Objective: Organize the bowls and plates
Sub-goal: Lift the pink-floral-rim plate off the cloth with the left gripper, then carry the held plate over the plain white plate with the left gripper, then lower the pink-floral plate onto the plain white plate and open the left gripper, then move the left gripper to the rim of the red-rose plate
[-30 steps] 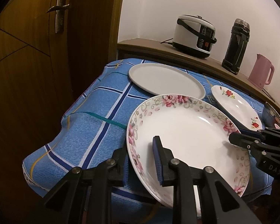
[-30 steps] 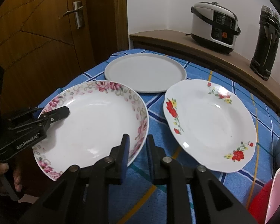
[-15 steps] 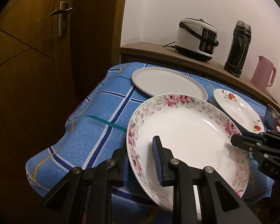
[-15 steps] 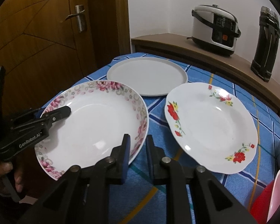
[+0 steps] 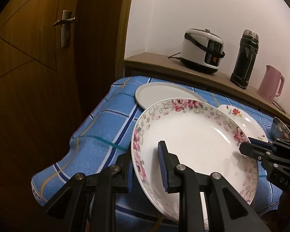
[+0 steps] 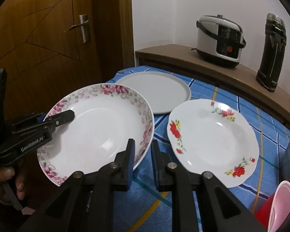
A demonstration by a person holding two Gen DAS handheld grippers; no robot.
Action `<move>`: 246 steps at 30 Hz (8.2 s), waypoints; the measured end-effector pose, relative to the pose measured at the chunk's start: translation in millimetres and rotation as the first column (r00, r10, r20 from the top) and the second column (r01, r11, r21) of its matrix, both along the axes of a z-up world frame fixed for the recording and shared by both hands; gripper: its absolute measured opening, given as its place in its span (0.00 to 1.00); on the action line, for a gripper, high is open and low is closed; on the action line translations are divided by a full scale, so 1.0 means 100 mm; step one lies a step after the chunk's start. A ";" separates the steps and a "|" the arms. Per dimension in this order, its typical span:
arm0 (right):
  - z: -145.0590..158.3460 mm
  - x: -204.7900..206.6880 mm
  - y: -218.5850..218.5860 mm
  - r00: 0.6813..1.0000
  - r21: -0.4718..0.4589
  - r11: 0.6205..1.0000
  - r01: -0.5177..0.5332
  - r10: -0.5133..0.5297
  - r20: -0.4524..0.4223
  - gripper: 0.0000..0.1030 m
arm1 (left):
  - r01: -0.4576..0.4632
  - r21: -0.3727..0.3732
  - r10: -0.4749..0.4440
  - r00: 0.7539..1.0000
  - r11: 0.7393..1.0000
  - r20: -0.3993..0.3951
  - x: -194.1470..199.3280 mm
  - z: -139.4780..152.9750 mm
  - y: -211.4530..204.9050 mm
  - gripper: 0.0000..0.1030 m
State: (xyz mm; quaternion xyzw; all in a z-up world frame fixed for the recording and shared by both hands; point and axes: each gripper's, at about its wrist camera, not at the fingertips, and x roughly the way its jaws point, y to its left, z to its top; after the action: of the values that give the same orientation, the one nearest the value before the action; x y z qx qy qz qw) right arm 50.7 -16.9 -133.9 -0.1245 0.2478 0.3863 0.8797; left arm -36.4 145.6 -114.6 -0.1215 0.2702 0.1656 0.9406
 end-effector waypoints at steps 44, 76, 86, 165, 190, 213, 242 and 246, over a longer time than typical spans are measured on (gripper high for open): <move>1.07 0.58 0.10 0.979 0.149 0.984 0.102 -0.126 0.159 0.16 | -0.005 0.172 -0.037 0.970 0.985 0.239 0.64 1.03 0.09 0.24; 0.79 1.28 0.50 0.981 0.078 0.980 0.181 -0.186 0.057 0.16 | -0.004 0.122 -0.025 0.971 0.993 0.236 1.25 0.73 0.42 0.24; 0.75 1.39 0.54 0.977 0.049 0.978 0.205 -0.207 0.052 0.16 | 0.004 0.095 -0.025 0.975 0.995 0.221 1.38 0.58 0.48 0.24; 0.56 1.71 0.78 0.967 -0.118 0.962 0.248 -0.254 -0.036 0.16 | 0.076 -0.068 -0.079 0.995 0.995 -0.054 1.84 0.05 0.70 0.24; 0.55 1.72 0.83 0.962 -0.184 0.948 0.259 -0.270 -0.036 0.16 | 0.086 -0.123 -0.100 0.988 0.989 -0.117 1.93 -0.02 0.75 0.24; 0.57 1.76 0.85 0.961 -0.224 0.940 0.256 -0.273 -0.044 0.16 | 0.081 -0.150 -0.106 0.981 0.985 -0.162 1.98 -0.06 0.78 0.24; 0.73 1.30 -0.59 0.951 -0.052 0.951 0.306 -0.308 -0.038 0.36 | 0.065 -0.107 -0.072 0.995 0.992 -0.069 1.81 0.05 0.75 0.61; 0.73 1.10 -1.18 0.921 0.006 0.922 0.388 -0.388 -0.040 0.36 | 0.071 -0.090 -0.075 0.996 0.993 -0.046 1.79 0.08 0.73 0.61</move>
State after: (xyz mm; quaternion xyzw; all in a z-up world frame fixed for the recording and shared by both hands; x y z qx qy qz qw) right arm 161.2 -135.0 -61.2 -0.0597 0.2814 0.2085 0.9347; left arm 142.7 218.2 -106.1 -0.1490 0.3046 0.1220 0.9328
